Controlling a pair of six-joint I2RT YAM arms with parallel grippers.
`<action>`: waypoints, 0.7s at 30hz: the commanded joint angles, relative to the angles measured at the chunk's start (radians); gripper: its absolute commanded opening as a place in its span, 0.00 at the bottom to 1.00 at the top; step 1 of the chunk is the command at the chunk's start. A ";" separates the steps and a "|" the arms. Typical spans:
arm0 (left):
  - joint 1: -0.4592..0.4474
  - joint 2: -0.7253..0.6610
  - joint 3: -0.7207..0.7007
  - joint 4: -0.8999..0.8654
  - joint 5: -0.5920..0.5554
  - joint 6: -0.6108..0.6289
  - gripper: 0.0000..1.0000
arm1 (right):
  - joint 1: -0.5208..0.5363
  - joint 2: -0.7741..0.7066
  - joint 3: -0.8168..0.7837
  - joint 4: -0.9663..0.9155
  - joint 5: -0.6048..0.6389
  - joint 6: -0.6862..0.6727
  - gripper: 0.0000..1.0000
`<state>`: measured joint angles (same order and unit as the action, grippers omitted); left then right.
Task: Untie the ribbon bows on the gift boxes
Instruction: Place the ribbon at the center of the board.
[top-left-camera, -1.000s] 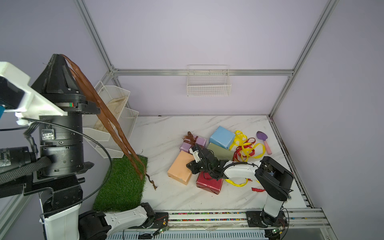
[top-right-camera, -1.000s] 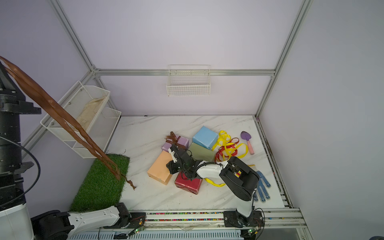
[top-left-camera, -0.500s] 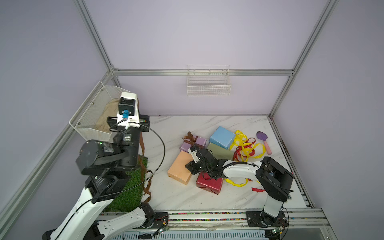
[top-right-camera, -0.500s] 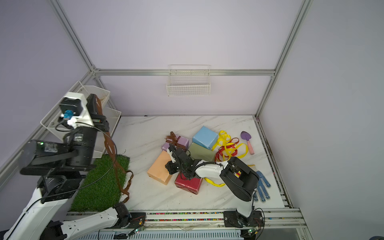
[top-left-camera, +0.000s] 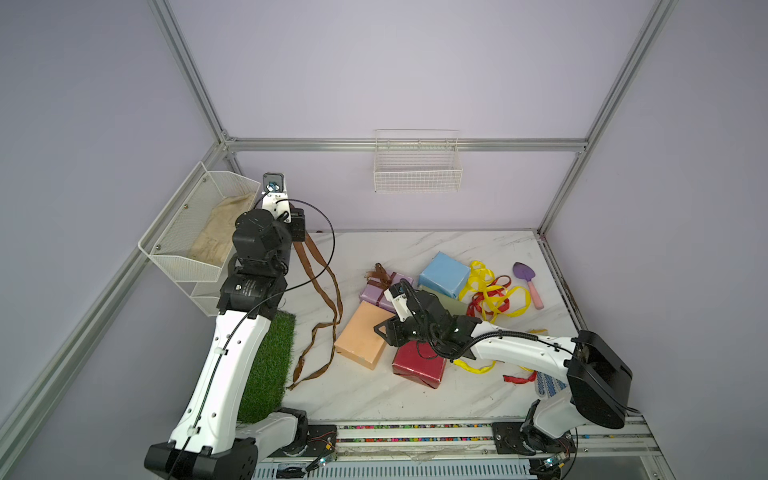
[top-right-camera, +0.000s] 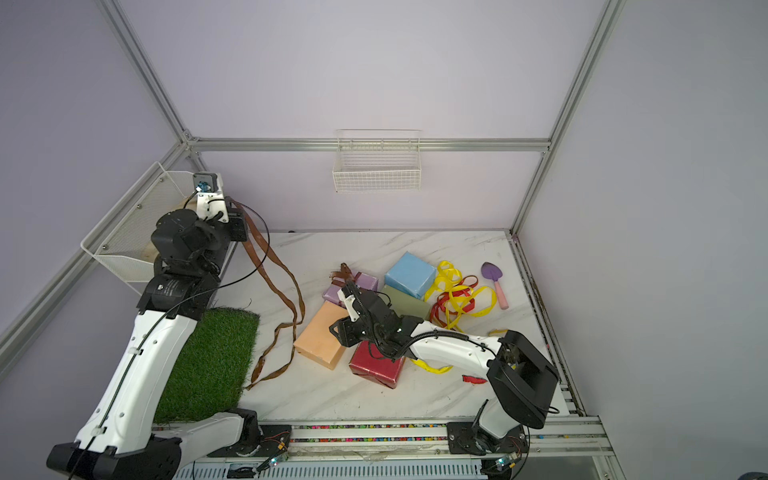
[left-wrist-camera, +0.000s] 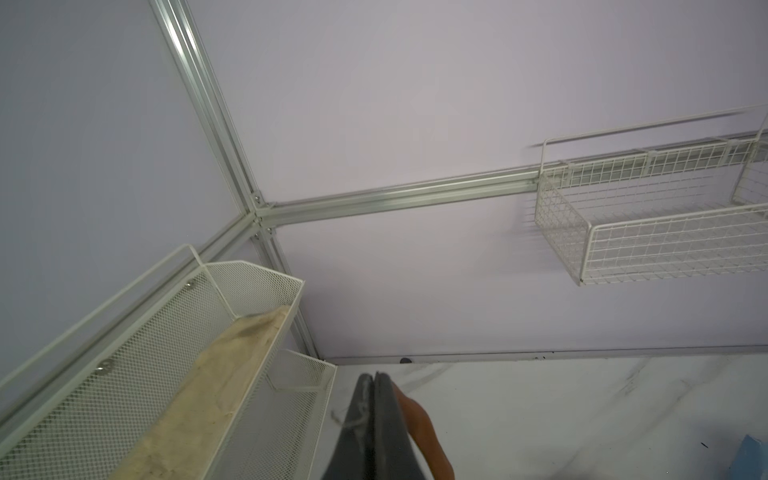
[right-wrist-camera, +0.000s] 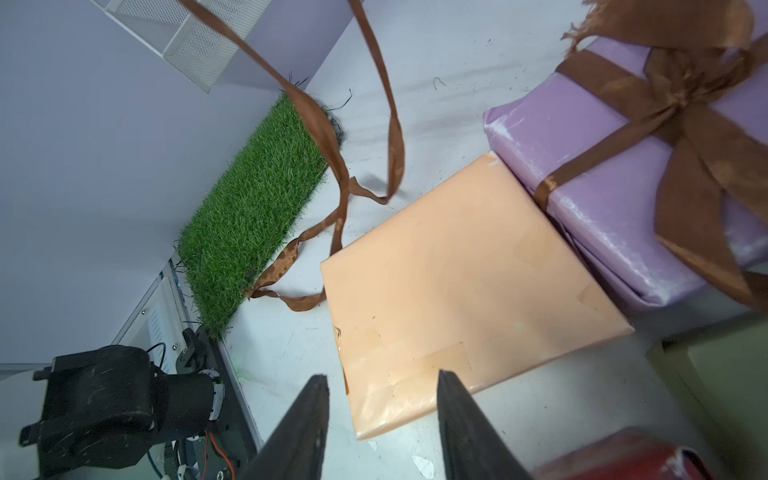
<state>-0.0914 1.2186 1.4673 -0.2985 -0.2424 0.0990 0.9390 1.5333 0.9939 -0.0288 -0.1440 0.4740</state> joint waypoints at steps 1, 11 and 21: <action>0.079 0.075 -0.043 0.046 0.225 -0.135 0.00 | 0.007 -0.054 -0.023 -0.056 0.031 -0.015 0.49; 0.136 0.346 -0.048 0.117 0.341 -0.202 0.00 | 0.007 -0.109 -0.022 -0.126 0.103 -0.034 0.55; 0.139 0.584 0.054 0.039 0.453 -0.237 0.00 | 0.002 -0.096 0.014 -0.168 0.131 -0.057 0.55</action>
<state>0.0395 1.7603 1.4391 -0.2520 0.1337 -0.1150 0.9390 1.4376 0.9764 -0.1665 -0.0387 0.4332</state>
